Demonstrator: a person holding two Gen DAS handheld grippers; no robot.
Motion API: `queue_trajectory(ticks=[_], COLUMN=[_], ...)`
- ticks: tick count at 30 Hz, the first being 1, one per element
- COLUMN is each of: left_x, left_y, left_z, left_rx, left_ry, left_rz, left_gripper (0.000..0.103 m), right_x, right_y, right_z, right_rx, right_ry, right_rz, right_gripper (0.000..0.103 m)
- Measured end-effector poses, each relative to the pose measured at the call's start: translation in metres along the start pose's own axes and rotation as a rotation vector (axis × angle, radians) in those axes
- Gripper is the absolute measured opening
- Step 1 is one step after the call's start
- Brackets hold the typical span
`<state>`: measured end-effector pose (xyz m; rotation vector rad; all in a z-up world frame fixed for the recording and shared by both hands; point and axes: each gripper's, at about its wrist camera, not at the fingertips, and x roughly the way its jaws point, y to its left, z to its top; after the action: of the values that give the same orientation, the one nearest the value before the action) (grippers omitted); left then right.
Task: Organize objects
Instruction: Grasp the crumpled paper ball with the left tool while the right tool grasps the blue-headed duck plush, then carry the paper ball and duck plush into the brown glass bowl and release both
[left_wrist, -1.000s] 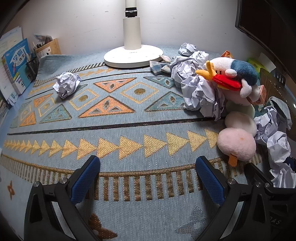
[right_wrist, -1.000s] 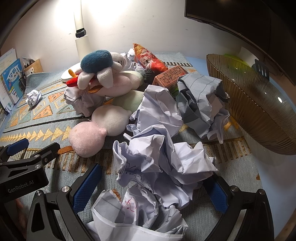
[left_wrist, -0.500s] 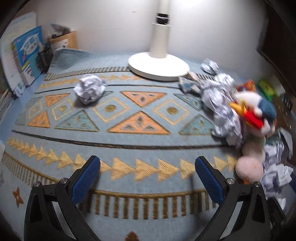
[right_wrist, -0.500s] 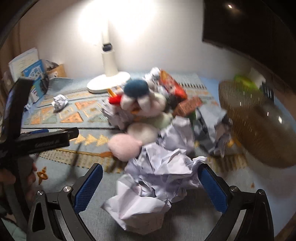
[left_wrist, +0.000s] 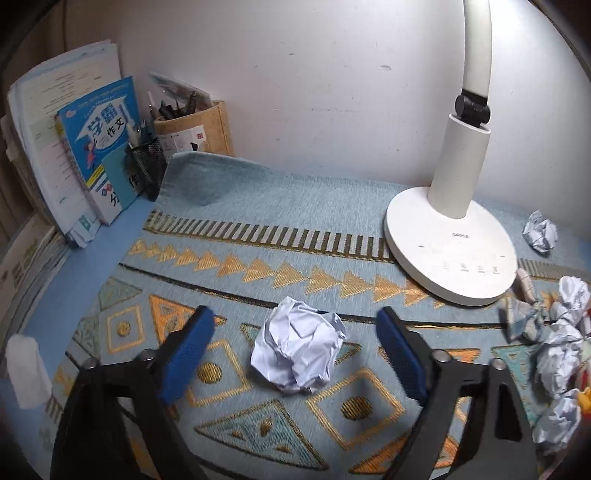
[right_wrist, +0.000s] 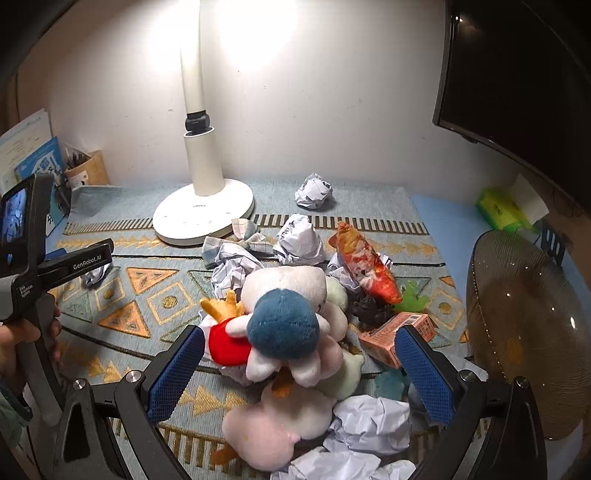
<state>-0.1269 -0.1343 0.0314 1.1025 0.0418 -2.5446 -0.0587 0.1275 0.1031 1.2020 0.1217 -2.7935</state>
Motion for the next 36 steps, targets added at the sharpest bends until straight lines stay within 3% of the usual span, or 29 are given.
queue_trajectory(ticks=[2,3,5,7,10,16,22,31,36], left_x=[0.009,0.011,0.016,0.012,0.005,-0.043,-0.106,-0.178,-0.205], left_y=[-0.003,-0.005,-0.006,-0.007,-0.009,-0.03,-0.059,-0.146,-0.203], left_z=[-0.001,-0.004,-0.006,-0.007,-0.006,-0.002,0.002,-0.012,-0.011], left_rx=[0.033,0.036,0.038,0.056,0.078,0.126,0.12,0.259,0.32], left_ry=[0.019,0.039,0.07,0.054,0.056,-0.012,-0.087,-0.114,-0.129], left_rz=[0.033,0.014,-0.02,-0.024,-0.087,-0.187,-0.343,-0.618,-0.776], left_gripper=[0.063,0.054,0.052,0.048,0.044,0.042,0.042,0.042,0.042], right_x=[0.002,0.003,0.007,0.015,0.012,-0.019,-0.057,-0.088,-0.101], right_y=[-0.001,-0.002,0.0,0.001,0.0,-0.011,-0.042,-0.113,-0.159], right_z=[0.004,0.005,0.005,0.002,0.0,0.002,-0.005,-0.048,-0.052], right_rx=[0.008,0.008,-0.008,-0.027,-0.01,0.003,0.048,0.173,0.243], right_ry=[-0.008,-0.016,-0.013,0.023,0.026,-0.026,-0.068,-0.022,-0.043], right_rz=[-0.007,-0.015,-0.038,-0.008,0.074,0.12,0.133,0.009,-0.081], right_gripper=[0.099,0.095,0.087,0.062,0.037,0.035,0.035,0.035,0.035])
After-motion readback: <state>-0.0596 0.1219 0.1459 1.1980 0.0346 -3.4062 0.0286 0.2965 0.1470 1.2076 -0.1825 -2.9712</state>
